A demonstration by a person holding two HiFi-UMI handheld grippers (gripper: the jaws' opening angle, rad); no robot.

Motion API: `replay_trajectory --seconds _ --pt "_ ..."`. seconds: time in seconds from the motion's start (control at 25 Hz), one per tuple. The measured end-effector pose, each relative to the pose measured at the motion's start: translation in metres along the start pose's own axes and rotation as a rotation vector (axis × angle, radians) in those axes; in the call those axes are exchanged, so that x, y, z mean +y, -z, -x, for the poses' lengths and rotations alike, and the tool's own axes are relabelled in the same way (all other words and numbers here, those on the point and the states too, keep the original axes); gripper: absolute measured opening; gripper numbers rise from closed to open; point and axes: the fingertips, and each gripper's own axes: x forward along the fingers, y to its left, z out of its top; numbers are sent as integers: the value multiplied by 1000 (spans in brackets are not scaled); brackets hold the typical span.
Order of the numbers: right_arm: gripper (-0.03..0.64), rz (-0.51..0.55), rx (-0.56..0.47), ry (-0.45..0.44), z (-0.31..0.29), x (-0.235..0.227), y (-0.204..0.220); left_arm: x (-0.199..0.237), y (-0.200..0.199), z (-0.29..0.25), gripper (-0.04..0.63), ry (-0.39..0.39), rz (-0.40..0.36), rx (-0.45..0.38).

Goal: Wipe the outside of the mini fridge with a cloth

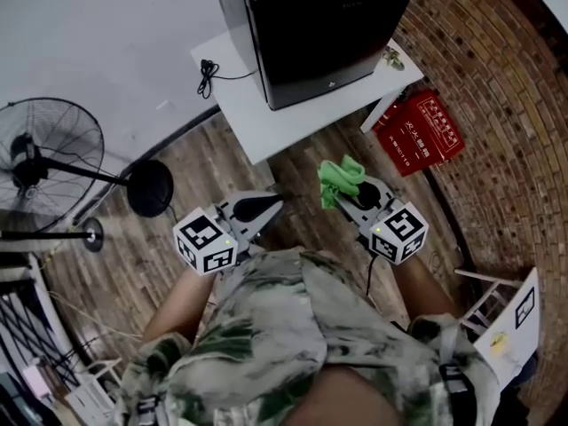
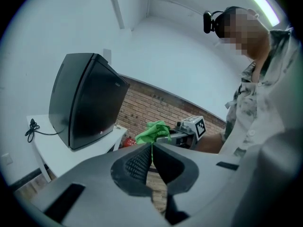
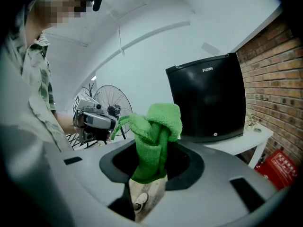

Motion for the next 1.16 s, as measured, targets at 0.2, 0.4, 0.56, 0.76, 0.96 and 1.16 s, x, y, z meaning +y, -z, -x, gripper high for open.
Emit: replay_trajectory --seconds 0.2,0.4,0.56,0.76,0.96,1.16 --pt "153 -1 -10 -4 19 1 4 -15 5 -13 28 -3 4 1" --pt "153 -2 -18 0 31 2 6 -24 8 -22 28 9 4 1" --pt "153 2 -22 2 40 2 7 -31 11 -26 28 17 -2 1" --pt "153 5 -22 1 49 6 9 -39 13 -26 28 23 -2 -3" --pt "153 12 -30 4 58 10 8 -47 17 -25 28 33 -11 -4" --pt "153 10 -40 2 67 12 7 -57 16 -28 28 41 -8 -10"
